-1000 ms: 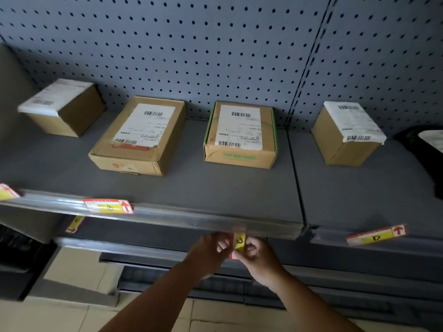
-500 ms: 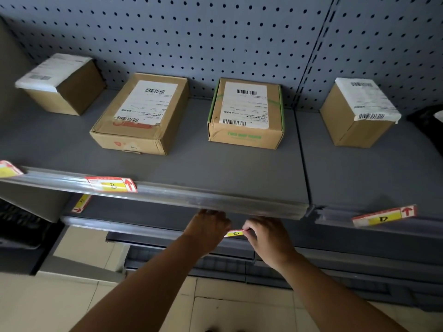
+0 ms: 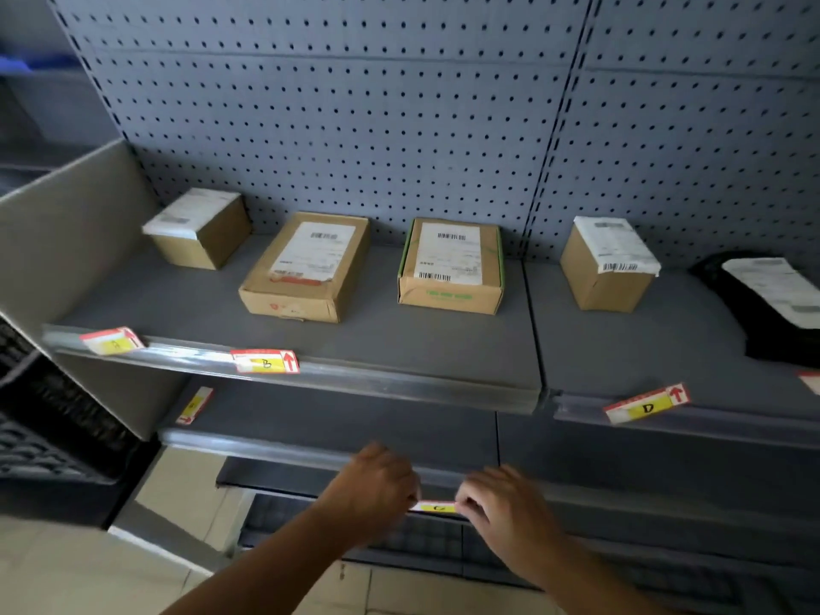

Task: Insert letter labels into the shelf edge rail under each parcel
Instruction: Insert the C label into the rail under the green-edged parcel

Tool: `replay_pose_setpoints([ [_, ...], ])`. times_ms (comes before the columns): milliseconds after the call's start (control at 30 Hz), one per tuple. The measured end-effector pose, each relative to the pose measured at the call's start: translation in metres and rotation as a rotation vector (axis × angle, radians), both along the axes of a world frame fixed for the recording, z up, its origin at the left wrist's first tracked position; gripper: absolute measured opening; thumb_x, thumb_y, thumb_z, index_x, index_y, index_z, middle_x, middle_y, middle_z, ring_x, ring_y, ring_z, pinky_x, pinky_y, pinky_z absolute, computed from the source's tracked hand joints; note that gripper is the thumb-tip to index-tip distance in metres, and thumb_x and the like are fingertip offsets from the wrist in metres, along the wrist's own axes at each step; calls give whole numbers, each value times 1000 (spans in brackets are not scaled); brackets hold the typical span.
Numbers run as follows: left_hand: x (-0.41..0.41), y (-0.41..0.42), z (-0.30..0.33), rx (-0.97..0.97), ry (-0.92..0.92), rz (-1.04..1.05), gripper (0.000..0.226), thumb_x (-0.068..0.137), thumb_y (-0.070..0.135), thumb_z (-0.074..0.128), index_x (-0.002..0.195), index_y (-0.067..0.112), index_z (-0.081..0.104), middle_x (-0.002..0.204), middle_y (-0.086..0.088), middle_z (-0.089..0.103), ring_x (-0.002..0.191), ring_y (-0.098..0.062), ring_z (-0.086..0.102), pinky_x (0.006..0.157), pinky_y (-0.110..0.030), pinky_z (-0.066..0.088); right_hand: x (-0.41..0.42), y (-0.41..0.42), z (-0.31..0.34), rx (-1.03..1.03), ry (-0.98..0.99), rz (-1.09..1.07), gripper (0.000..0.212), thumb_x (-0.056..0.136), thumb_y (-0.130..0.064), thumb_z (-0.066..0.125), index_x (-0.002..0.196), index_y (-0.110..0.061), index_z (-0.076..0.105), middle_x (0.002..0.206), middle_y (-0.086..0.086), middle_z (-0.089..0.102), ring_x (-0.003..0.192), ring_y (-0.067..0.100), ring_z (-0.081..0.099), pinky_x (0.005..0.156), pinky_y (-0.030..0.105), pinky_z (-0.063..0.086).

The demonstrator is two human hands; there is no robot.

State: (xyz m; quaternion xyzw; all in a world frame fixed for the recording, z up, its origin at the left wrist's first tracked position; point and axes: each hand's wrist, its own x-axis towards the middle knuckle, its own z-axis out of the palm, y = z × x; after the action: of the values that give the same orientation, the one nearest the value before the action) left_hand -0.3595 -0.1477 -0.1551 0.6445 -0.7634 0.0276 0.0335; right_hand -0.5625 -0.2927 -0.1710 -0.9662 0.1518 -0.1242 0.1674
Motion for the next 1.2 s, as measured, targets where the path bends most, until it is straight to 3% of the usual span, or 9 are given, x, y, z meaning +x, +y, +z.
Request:
replay_pose_setpoints([
  [100,-1,7,36,-154,-29,-62,11,92,35,60,84,29,65,81,12,62,79,-13,56,72,-32,45,-5,3,33,-67,-60,25,18,93,-38,61,78,-30,57,77,-17,57,75,3,46,71,20,33],
  [200,7,-1,86,-308,-65,-60,13,95,36,59,86,29,65,84,10,63,81,-13,56,74,-31,44,-1,-6,78,-137,-156,16,14,93,-32,65,81,-30,58,80,-17,58,76,7,50,71,24,38],
  [333,19,-19,137,-378,-47,-13,5,96,32,58,99,32,62,94,11,63,89,-11,55,85,-33,44,9,-22,131,-193,-259,-44,14,90,-18,73,83,-24,63,81,-13,60,76,8,50,70,26,44],
  [433,29,-35,156,-413,-31,74,10,97,35,55,96,32,65,92,11,65,89,-12,58,82,-36,45,24,-30,154,-240,-299,-70,12,91,-18,72,83,-22,64,80,-11,61,75,8,51,70,26,43],
  [767,40,-55,154,-415,-15,167,8,92,32,63,87,30,69,86,13,67,83,-12,58,79,-34,46,51,-49,151,-416,-274,-88,16,90,-18,72,78,-19,62,76,-6,60,71,16,50,65,31,42],
  [1200,44,-54,143,-402,45,184,6,94,30,63,93,31,68,90,14,68,85,-8,58,81,-29,47,64,-51,145,-428,-248,-76,16,90,-20,74,82,-21,59,77,-7,59,71,15,50,66,32,47],
])
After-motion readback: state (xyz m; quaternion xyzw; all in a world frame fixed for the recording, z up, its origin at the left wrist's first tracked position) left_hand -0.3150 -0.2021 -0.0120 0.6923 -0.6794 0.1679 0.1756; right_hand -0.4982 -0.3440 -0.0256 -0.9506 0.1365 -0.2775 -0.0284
